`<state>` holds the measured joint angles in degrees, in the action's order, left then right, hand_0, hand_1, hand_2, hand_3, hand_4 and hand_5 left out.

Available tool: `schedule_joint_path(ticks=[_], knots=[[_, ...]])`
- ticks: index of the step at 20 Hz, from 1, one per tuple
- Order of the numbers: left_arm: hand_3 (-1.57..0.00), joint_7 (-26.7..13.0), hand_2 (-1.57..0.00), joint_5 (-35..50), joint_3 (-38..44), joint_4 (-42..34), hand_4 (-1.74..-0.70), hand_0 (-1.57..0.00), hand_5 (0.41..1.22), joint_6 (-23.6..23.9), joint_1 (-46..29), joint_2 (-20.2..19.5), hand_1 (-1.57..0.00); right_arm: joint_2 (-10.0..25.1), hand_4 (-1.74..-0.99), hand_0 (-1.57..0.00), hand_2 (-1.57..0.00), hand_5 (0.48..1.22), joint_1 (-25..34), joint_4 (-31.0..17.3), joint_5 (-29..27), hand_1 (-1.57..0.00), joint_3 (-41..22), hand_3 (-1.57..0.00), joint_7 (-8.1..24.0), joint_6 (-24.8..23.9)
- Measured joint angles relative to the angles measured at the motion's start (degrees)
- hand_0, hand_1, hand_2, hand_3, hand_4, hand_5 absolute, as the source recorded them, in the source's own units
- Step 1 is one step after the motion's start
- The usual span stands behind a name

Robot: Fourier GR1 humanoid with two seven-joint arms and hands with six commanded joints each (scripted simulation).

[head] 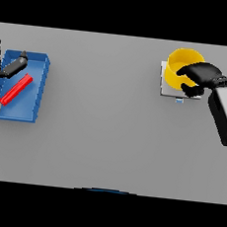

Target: Pick up the red beaker and tilt it to pour out 1 green nut into yellow bowl. Pick up the yellow bowl and place it on the metallic measuring scale.

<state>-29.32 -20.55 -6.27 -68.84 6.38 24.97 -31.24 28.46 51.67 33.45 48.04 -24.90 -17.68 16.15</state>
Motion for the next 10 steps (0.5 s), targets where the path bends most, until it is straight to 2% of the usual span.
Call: schedule_joint_path(ticks=[3, 10], knots=[[0.0, 0.75, 0.0, -0.07, 0.34, -0.09, -0.73, 0.0, 0.664, 0.3, -0.57, -0.55, 0.0, -0.02, -1.537, -0.11, -0.12, 0.822, -0.46, -0.49, -0.47, -0.09, 0.42, -0.33, -1.46, -0.76], [0.0, 0.72, 0.0, -0.45, 0.1, -0.18, -0.73, 0.0, 0.665, 0.42, -0.34, -0.59, 0.0, -1.24, -1.478, -0.02, -0.03, 0.738, 0.95, -2.85, -0.49, -0.02, 1.05, -0.15, 1.85, -0.08]])
